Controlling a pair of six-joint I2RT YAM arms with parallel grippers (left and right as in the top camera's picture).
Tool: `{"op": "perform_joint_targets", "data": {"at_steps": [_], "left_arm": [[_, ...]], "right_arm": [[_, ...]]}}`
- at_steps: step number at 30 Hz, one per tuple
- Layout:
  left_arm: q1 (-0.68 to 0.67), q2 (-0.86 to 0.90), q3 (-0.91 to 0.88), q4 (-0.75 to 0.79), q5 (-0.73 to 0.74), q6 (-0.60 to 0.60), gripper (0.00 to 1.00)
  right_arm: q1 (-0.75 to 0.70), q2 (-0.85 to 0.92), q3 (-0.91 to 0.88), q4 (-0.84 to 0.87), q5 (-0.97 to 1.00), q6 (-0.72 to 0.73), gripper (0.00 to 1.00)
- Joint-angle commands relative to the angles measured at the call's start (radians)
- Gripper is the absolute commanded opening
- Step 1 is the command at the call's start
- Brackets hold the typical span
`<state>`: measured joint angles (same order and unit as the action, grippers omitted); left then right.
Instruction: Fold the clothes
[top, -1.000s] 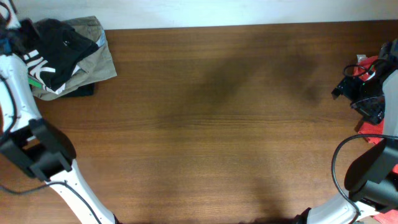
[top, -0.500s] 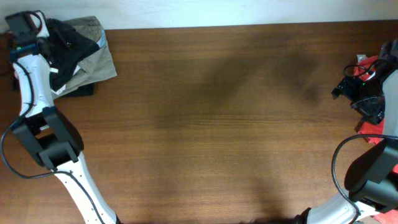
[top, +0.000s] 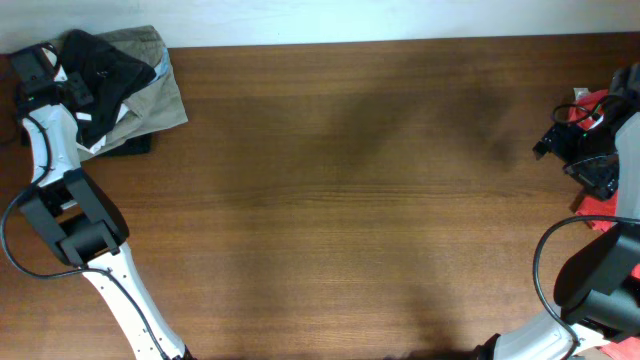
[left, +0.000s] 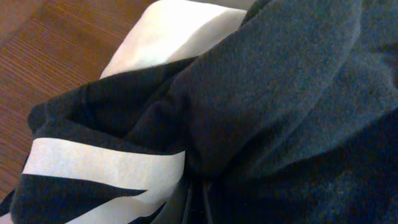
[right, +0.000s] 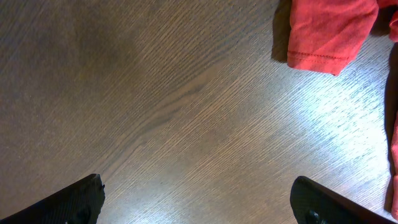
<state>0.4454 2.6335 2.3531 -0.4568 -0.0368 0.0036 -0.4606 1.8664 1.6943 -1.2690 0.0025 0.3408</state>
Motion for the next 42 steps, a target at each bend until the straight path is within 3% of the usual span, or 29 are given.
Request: {"op": "perform_joint_targets", "data": {"at_steps": [1, 6, 14, 18, 19, 20, 22, 24, 25, 28, 36, 42], "left_arm": [[-0.011, -0.123, 0.01, -0.005, 0.055, 0.01, 0.08], [-0.052, -0.218, 0.01, -0.03, 0.222, -0.071, 0.07], [-0.143, -0.04, 0.002, -0.185, 0.224, -0.071, 0.08], [-0.146, -0.057, 0.005, -0.197, 0.222, -0.071, 0.08], [-0.146, -0.082, 0.006, -0.201, 0.225, -0.071, 0.14], [-0.146, -0.135, 0.006, -0.21, 0.225, -0.071, 0.4], [-0.146, -0.23, 0.006, -0.232, 0.225, -0.071, 0.54], [-0.146, -0.349, 0.006, -0.277, 0.271, -0.071, 0.92], [-0.146, -0.42, 0.006, -0.337, 0.329, -0.071, 0.99], [-0.146, -0.605, 0.006, -0.551, 0.448, -0.071, 0.99], [-0.146, -0.884, 0.006, -1.186, 0.452, -0.071, 0.99], [-0.146, -0.893, 0.005, -1.223, 0.433, -0.071, 0.99]], "right_arm": [[0.001, -0.019, 0.017, 0.002, 0.002, 0.012, 0.99], [0.001, -0.019, 0.017, 0.003, 0.002, 0.012, 0.99], [0.001, -0.019, 0.017, 0.002, 0.002, 0.012, 0.99], [0.001, -0.019, 0.017, 0.002, 0.002, 0.012, 0.99], [0.001, -0.019, 0.017, 0.002, 0.002, 0.012, 0.99], [0.001, -0.019, 0.017, 0.002, 0.002, 0.013, 0.99], [0.001, -0.019, 0.017, 0.002, 0.002, 0.013, 0.99], [0.001, -0.019, 0.017, 0.002, 0.002, 0.012, 0.99], [0.001, -0.019, 0.017, 0.003, 0.002, 0.013, 0.99], [0.001, -0.019, 0.017, 0.002, 0.002, 0.012, 0.99], [0.001, -0.019, 0.017, 0.002, 0.002, 0.012, 0.99], [0.001, -0.019, 0.017, 0.002, 0.002, 0.013, 0.99]]}}
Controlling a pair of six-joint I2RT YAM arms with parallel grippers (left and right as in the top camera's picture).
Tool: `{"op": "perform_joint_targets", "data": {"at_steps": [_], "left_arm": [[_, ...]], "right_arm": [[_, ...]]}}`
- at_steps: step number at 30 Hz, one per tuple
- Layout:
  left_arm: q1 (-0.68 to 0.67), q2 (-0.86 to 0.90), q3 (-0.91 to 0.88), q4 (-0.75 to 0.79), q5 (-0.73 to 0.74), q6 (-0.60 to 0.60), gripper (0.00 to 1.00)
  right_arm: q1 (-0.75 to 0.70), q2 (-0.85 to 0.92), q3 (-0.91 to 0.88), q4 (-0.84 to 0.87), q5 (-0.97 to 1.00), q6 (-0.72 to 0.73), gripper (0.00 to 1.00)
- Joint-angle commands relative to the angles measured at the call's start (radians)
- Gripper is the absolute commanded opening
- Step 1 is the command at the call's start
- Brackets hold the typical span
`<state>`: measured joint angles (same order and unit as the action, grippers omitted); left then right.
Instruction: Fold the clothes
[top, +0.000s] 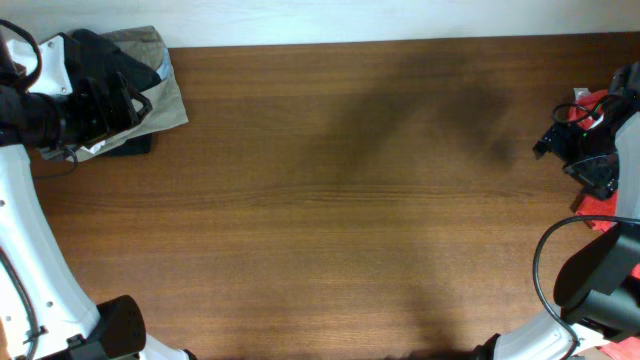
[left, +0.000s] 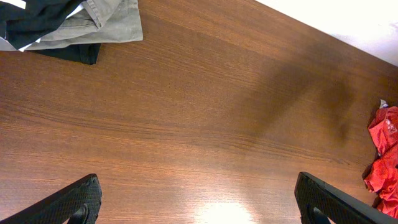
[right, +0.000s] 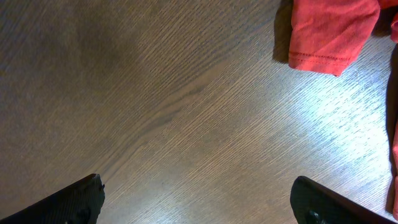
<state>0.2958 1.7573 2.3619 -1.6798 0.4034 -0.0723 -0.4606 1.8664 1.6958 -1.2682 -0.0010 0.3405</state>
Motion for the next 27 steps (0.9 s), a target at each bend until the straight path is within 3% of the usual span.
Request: {"op": "perform_joint_targets", "data": {"at_steps": [1, 6, 9, 10, 12, 13, 15, 17, 19, 22, 25, 27], "left_arm": [[0.003, -0.017, -0.004, -0.007, -0.011, 0.007, 0.99], [-0.014, -0.022, -0.025, -0.008, 0.037, 0.005, 0.99], [-0.127, -0.135, -0.201, 0.035, -0.088, 0.006, 0.99], [-0.179, -0.209, -0.32, 0.127, -0.108, 0.01, 0.99], [-0.28, -0.461, -0.771, 0.505, -0.125, 0.072, 0.99], [-0.293, -0.523, -0.875, 0.586, -0.131, 0.072, 0.99], [-0.311, -0.78, -1.267, 0.883, -0.13, 0.072, 0.99], [-0.311, -0.937, -1.481, 1.055, -0.131, 0.072, 0.99], [-0.311, -1.196, -1.777, 1.334, -0.151, 0.073, 0.99], [-0.307, -1.404, -2.036, 1.664, -0.15, 0.072, 0.99], [-0.3, -1.521, -2.244, 1.901, -0.161, 0.072, 0.99], [-0.294, -1.539, -2.306, 1.965, -0.161, 0.072, 0.99]], "right_arm": [[0.001, -0.019, 0.015, 0.002, 0.005, 0.013, 0.99], [0.001, -0.019, 0.015, 0.002, 0.005, 0.013, 0.99], [0.001, -0.019, 0.015, 0.002, 0.005, 0.013, 0.99], [0.001, -0.019, 0.015, 0.002, 0.005, 0.013, 0.99], [0.001, -0.019, 0.015, 0.002, 0.005, 0.013, 0.99], [0.001, -0.019, 0.015, 0.002, 0.005, 0.013, 0.99], [0.001, -0.019, 0.015, 0.002, 0.005, 0.013, 0.99], [0.001, -0.019, 0.015, 0.002, 0.005, 0.013, 0.99], [0.001, -0.019, 0.015, 0.002, 0.005, 0.013, 0.99], [0.001, -0.019, 0.015, 0.002, 0.005, 0.013, 0.99], [0.001, -0.019, 0.015, 0.002, 0.005, 0.013, 0.99], [0.001, -0.019, 0.015, 0.002, 0.005, 0.013, 0.99]]}}
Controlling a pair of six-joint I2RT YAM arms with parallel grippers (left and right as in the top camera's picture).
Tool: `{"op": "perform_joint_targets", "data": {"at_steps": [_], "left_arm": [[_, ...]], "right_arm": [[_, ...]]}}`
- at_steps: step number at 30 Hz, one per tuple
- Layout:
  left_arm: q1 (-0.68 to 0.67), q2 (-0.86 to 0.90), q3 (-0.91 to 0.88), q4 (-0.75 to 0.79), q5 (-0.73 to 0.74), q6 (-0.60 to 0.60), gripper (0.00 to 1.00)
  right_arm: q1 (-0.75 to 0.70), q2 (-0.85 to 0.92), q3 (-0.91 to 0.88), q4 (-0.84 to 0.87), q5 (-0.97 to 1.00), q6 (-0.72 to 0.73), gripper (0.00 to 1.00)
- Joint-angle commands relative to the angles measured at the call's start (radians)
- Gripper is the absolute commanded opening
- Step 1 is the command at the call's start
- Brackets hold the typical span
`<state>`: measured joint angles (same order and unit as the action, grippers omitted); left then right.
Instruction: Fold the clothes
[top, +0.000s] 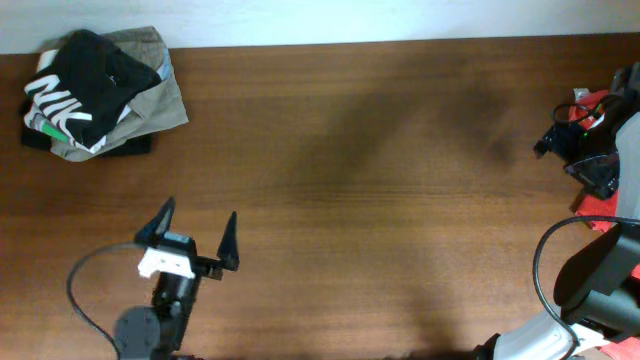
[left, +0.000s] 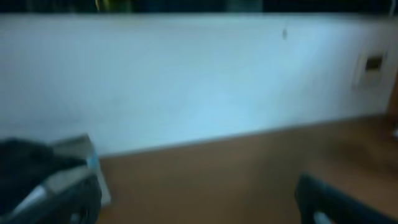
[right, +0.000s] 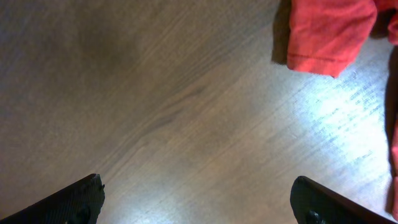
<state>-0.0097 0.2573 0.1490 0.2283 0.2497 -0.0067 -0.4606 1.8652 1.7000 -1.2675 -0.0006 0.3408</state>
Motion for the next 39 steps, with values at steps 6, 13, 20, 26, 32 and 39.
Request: {"op": "perform_joint_targets", "data": {"at_steps": [6, 13, 20, 26, 32, 39], "left_arm": [[0.063, -0.22, -0.141, -0.153, -0.069, 0.006, 0.99], [0.063, -0.251, -0.141, -0.312, -0.24, -0.126, 0.99], [0.063, -0.251, -0.14, -0.311, -0.239, -0.124, 0.99], [0.063, -0.251, -0.14, -0.311, -0.239, -0.124, 0.99], [0.063, -0.251, -0.14, -0.311, -0.239, -0.124, 0.99], [0.063, -0.251, -0.14, -0.311, -0.239, -0.124, 0.99]], "right_arm": [[0.001, -0.018, 0.011, 0.001, 0.005, 0.012, 0.99], [0.001, -0.018, 0.011, 0.001, 0.005, 0.013, 0.99], [0.001, -0.018, 0.011, 0.001, 0.005, 0.013, 0.99], [0.001, -0.018, 0.011, 0.001, 0.005, 0.012, 0.99], [0.001, -0.017, 0.011, 0.001, 0.005, 0.013, 0.98], [0.025, -0.146, -0.008, 0.048, 0.096, 0.009, 0.99]]}}
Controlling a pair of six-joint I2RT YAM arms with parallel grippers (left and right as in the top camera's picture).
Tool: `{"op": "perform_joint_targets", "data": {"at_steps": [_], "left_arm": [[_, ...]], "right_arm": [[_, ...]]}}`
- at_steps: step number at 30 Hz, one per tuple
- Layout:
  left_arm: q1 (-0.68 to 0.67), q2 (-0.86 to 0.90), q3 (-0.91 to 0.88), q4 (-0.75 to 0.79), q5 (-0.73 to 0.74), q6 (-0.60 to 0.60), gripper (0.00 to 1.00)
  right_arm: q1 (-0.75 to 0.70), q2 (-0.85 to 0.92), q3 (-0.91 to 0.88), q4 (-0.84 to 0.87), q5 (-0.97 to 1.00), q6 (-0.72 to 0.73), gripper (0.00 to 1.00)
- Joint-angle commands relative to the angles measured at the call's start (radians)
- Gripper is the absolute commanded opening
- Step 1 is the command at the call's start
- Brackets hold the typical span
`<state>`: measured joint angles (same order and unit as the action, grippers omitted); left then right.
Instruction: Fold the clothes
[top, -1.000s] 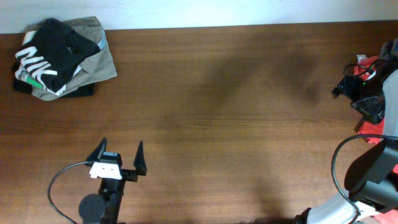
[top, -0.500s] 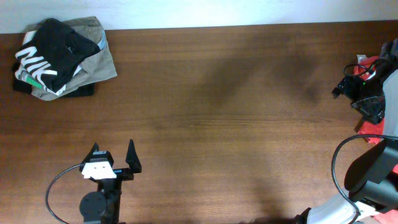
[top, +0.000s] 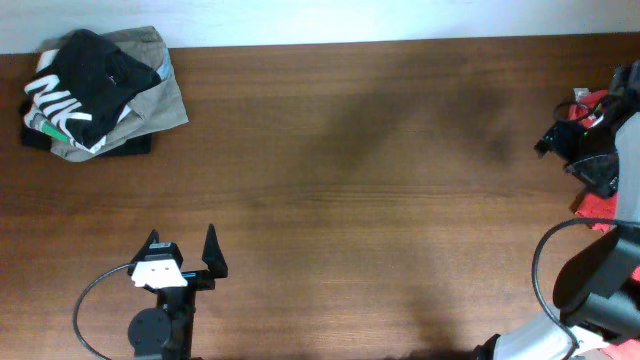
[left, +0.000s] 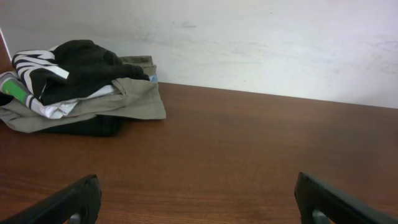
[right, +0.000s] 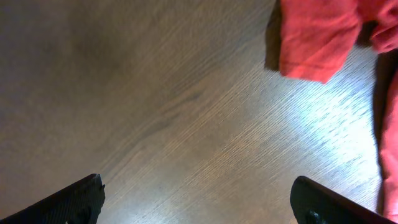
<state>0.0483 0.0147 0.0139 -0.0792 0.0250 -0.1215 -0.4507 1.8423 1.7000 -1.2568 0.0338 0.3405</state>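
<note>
A stack of folded clothes (top: 95, 90) lies at the table's far left corner: a black garment with white stripes on top, khaki and dark pieces beneath. The left wrist view shows the stack (left: 81, 87) across the table. My left gripper (top: 182, 250) stands open near the front left edge, far from the stack, with nothing between the jaws (left: 199, 199). Red clothes (top: 598, 102) lie at the right edge. My right gripper (top: 552, 145) hovers open just left of them. A red garment (right: 317, 37) shows at the top right of the right wrist view, clear of the gripper (right: 199, 199).
The brown wooden table (top: 350, 200) spreads between the stack and the red clothes. A white wall (left: 249, 43) runs behind the far edge. The right arm's cables (top: 545, 260) loop over the right front corner.
My left gripper has pulled a little closer to the front left edge, still open, and its camera now looks level across the table at the stack. The right gripper shifted slightly beside the red clothes.
My left gripper was down on the stack, its camera pressed against the black striped garment. Then it was open and raised beside the stack. Then it stood open near the front left edge, where it stays. The right gripper has stayed open beside the red clothes.
</note>
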Motion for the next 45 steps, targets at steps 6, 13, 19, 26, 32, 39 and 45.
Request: {"op": "perform_joint_targets", "data": {"at_steps": [6, 13, 19, 26, 32, 39, 45], "left_arm": [[0.005, -0.008, -0.005, -0.004, -0.014, -0.009, 0.99], [0.005, -0.008, -0.005, -0.004, -0.014, -0.009, 0.99], [0.005, -0.008, -0.005, -0.004, -0.014, -0.009, 0.99], [0.005, -0.008, -0.005, -0.004, -0.014, -0.009, 0.99], [0.005, -0.008, -0.005, -0.004, -0.014, -0.009, 0.99], [0.005, -0.008, -0.005, -0.004, -0.014, -0.009, 0.99], [0.005, -0.008, -0.005, -0.004, -0.014, -0.009, 0.99]], "right_arm": [[0.204, -0.628, -0.573, 0.658, 0.06, -0.001, 0.99], [0.504, -1.323, -1.368, 1.231, 0.058, -0.18, 0.99], [0.502, -1.709, -1.605, 1.194, 0.064, -0.214, 0.99], [0.459, -1.839, -1.695, 1.192, 0.059, -0.213, 0.99], [0.448, -1.839, -1.695, 1.181, 0.049, -0.213, 0.99], [0.45, -1.839, -1.695, 1.183, 0.05, -0.213, 0.99], [0.45, -1.839, -1.695, 1.183, 0.05, -0.213, 0.99]]}}
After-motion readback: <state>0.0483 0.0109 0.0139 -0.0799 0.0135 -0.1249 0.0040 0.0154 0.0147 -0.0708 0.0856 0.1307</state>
